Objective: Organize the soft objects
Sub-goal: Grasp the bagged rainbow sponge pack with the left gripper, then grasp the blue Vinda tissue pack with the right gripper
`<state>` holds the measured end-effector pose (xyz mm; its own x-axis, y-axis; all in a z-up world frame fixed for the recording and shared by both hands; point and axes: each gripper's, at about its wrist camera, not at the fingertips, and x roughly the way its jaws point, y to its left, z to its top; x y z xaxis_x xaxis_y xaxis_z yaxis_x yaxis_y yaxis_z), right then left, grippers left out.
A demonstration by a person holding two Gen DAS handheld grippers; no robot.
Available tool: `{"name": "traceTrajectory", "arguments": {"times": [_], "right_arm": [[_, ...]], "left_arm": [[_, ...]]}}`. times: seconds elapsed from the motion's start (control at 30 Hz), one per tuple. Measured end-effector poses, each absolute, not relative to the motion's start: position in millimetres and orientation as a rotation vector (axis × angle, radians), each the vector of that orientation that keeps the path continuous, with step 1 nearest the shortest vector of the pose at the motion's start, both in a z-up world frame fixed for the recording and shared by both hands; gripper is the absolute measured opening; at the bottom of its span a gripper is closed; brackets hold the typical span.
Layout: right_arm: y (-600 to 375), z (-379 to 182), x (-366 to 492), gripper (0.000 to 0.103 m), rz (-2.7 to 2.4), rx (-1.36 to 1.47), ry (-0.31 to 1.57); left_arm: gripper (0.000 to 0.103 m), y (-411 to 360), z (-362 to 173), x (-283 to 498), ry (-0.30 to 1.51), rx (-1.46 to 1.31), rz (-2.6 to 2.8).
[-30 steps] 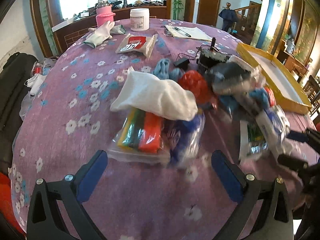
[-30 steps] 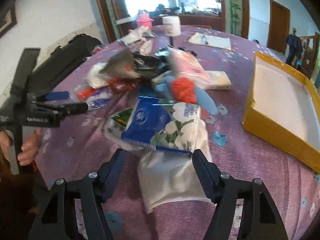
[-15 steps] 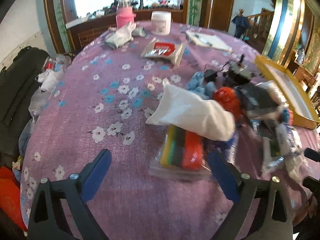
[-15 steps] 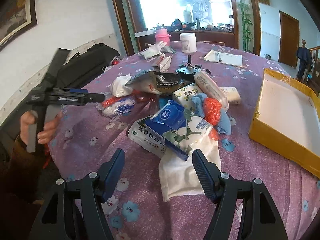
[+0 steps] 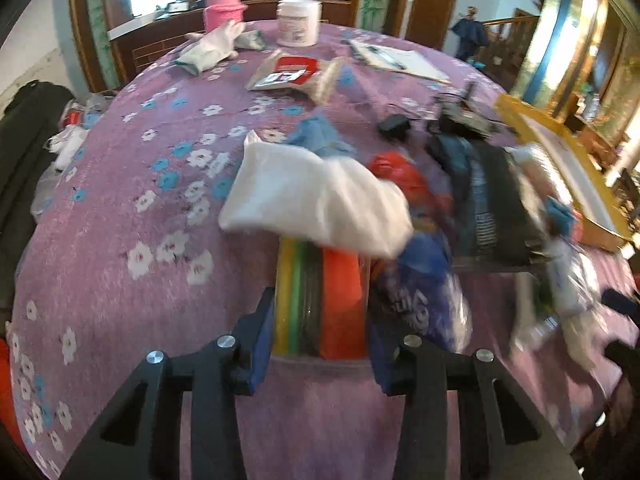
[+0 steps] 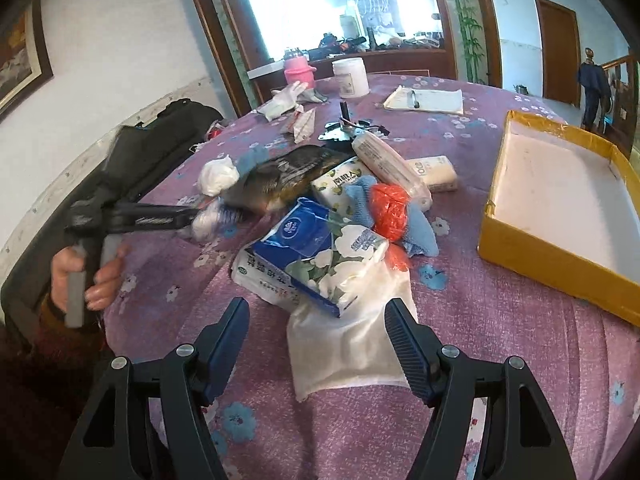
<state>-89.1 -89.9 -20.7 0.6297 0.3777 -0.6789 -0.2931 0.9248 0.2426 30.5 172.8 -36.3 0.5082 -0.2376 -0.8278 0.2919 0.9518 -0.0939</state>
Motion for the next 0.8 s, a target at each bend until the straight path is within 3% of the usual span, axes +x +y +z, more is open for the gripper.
{"name": "traceTrajectory", "arguments": {"times": [0.27, 0.8], "right_arm": [[-85, -18, -82, 0.079, 0.376, 0.049, 0.797], [-71, -26, -40, 0.087, 0.392, 0.008, 0.836]], "left_arm": [[0.040, 170, -14, -10, 0.900, 0.098, -0.409], [0.040, 173, -21, -3, 0.921, 0.075, -0.374]]}}
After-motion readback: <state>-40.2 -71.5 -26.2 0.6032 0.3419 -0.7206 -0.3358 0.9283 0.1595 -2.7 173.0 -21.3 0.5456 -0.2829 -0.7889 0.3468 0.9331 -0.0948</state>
